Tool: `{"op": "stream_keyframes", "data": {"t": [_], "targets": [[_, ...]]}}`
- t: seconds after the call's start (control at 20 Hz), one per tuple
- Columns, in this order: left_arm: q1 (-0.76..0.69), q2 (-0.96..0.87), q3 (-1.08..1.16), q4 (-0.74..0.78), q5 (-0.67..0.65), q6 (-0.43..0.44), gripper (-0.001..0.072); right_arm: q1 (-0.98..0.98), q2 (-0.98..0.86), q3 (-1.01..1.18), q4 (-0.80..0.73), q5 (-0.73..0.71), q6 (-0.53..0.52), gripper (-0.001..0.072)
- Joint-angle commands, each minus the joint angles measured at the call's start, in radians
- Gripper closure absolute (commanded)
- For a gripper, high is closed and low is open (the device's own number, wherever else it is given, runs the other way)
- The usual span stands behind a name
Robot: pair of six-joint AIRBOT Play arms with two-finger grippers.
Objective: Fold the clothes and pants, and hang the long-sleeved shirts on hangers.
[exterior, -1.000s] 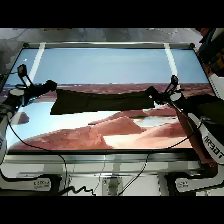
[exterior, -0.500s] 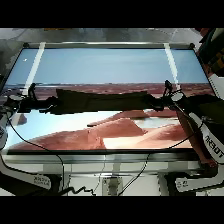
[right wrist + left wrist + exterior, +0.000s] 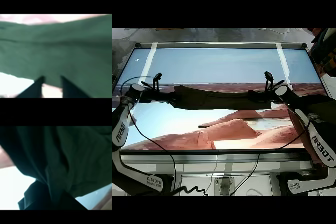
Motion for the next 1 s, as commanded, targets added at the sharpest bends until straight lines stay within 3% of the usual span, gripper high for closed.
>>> {"op": "stream_keyframes", "data": {"t": [0.0,0.25,0.45,0.65,0.8,0.95], "targets": [[-0.029,0.095,0.089,-0.006,-0.16,-0.034,0.0693,0.098,-0.002,0.048,-0.001,-0.144,0.003,0.07],[0.001,0.346,0.095,-0.005,-0.398,-0.098,0.0693,0.277,-0.105,0.084,0.057,-0.174,0.083,0.0702],[0.013,0.468,0.095,-0.005,-0.406,-0.132,0.0693,0.452,-0.293,0.252,0.134,-0.126,0.143,0.0702],[0.011,0.476,0.092,-0.006,-0.406,-0.166,0.0693,0.595,-0.406,0.413,0.144,-0.101,0.151,0.0702],[-0.006,0.45,0.092,-0.012,-0.401,-0.166,0.0692,0.596,-0.406,0.431,0.045,-0.053,0.151,0.0702],[-0.064,0.391,0.091,-0.047,-0.339,-0.166,0.0692,0.484,-0.393,0.438,-0.09,0.107,0.152,0.0702]]}}
